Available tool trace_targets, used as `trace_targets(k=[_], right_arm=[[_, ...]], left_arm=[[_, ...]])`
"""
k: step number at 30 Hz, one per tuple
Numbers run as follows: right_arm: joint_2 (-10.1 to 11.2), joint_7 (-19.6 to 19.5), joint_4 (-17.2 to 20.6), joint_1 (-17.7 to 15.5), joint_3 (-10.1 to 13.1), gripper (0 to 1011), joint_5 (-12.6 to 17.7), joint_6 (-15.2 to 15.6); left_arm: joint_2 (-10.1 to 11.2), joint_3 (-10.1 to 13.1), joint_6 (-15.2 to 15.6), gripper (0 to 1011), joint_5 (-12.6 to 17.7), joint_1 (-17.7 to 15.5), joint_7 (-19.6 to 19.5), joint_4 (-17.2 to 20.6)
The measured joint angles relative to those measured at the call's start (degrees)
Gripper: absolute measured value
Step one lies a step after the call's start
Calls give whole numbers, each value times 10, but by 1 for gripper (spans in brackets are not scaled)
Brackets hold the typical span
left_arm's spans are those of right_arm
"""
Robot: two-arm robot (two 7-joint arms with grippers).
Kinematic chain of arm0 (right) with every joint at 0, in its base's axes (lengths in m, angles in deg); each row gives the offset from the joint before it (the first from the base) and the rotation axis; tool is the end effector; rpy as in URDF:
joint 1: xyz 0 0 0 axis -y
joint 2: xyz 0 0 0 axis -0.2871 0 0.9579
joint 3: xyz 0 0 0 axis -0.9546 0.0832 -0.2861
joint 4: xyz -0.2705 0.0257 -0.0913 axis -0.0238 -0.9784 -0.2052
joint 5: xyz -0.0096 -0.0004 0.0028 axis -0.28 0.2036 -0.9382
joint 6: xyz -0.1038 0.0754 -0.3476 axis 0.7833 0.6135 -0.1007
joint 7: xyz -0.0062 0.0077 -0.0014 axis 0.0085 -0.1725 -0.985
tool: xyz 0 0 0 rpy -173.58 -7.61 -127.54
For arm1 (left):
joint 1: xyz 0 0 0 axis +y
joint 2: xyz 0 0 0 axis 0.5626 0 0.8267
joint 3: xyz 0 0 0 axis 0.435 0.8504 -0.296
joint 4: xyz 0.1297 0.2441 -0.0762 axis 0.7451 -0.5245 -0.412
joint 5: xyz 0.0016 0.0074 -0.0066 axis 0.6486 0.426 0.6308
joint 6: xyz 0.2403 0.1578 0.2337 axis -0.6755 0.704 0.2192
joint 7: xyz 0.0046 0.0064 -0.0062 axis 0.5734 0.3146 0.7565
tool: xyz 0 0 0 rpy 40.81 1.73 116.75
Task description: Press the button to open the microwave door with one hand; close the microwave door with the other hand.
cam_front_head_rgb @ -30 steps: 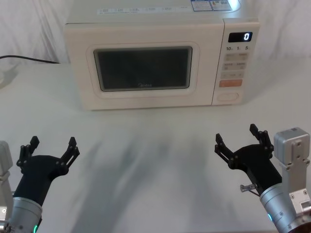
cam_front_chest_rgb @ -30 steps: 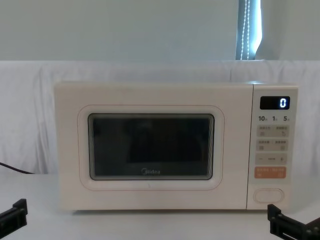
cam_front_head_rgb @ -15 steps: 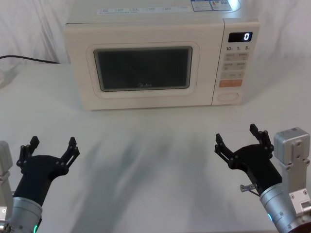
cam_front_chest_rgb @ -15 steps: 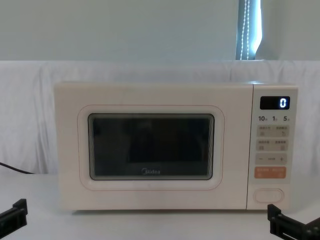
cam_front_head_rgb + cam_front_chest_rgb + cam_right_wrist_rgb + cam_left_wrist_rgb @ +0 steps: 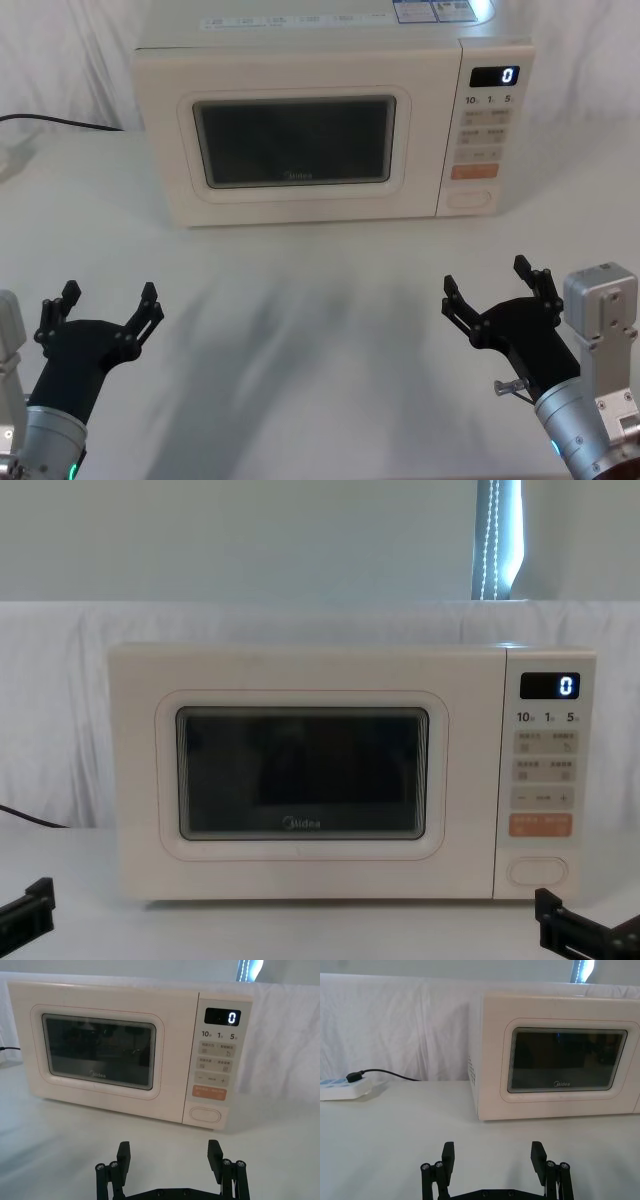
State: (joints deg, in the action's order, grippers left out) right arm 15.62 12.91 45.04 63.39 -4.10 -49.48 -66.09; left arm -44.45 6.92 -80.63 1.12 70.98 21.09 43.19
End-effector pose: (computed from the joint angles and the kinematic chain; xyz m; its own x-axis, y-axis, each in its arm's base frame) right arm 0.3255 0.0565 -0.2952 0.2626 -0.9625 0.0675 0.9628 0.2660 0.0477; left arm 0.3152 0.0303 -0.2823 0.1245 0.9917 -0.0326 -0.9921 0.1239 -0.0176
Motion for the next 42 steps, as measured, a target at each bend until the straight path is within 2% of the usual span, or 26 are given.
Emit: trace_targets(k=[9,13,19,20,23,24,28,29,32,37,38,40,42], right_arm=[[0,0,0,0,0,1000,0,0],[0,0,0,0,0,945,0,0],[0,0,0,0,0,794,0,0],[0,0,0,0,0,735,0,0],[0,0,0,0,0,677,0,0],[0,0,0,0,0,617,0,0],[0,0,0,0,0,540,0,0],[0,0,0,0,0,483,0,0],[0,0,0,0,0,411,0,0],[0,0,0,0,0,230,0,0],[0,0,0,0,0,230,0,0],[0,0,0,0,0,139,0,0],[0,0,0,0,0,102,0,0]], left_arm=[[0,0,0,1001,0,0,0,0],[0,0,0,1001,0,0,0,0],[0,0,0,1001,0,0,0,0],[0,0,0,1001,0,0,0,0],[0,0,0,1001,0,0,0,0],[0,0,0,1001,0,0,0,0],[0,0,0,1001,0,0,0,0],[0,0,0,1001,0,0,0,0],[0,0,0,1001,0,0,0,0],[0,0,0,1001,0,0,0,0],[0,0,0,1001,0,0,0,0],[0,0,0,1001,0,0,0,0],[0,0,0,1001,0,0,0,0]])
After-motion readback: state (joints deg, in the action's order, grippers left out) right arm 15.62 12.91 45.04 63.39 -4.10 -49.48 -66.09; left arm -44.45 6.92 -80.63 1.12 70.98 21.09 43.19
